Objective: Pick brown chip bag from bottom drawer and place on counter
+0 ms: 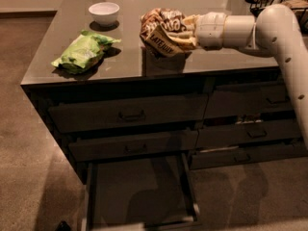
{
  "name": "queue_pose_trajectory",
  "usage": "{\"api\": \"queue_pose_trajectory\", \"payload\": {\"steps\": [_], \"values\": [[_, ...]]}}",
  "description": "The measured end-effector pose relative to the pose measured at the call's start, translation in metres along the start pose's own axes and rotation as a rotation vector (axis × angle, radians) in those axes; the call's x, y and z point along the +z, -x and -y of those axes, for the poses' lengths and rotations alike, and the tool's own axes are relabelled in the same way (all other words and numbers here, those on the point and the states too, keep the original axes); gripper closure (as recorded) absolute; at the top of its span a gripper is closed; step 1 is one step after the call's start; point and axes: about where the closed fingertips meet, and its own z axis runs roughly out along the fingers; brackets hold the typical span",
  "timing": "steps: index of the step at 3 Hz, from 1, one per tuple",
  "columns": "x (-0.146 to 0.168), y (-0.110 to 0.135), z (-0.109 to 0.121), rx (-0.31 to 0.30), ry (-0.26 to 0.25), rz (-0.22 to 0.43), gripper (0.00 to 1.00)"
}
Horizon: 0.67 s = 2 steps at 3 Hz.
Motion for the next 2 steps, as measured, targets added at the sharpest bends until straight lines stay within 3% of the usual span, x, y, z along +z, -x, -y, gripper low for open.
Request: {"api": "queue_pose_trajectory", "payload": {"steps": [1, 2], "values": [[0.0016, 0.0017, -0.0002, 0.001, 0.000, 0.003, 0.12], [0.0039, 0.0027, -0.0013, 0.001, 0.005, 0.007, 0.00]]}}
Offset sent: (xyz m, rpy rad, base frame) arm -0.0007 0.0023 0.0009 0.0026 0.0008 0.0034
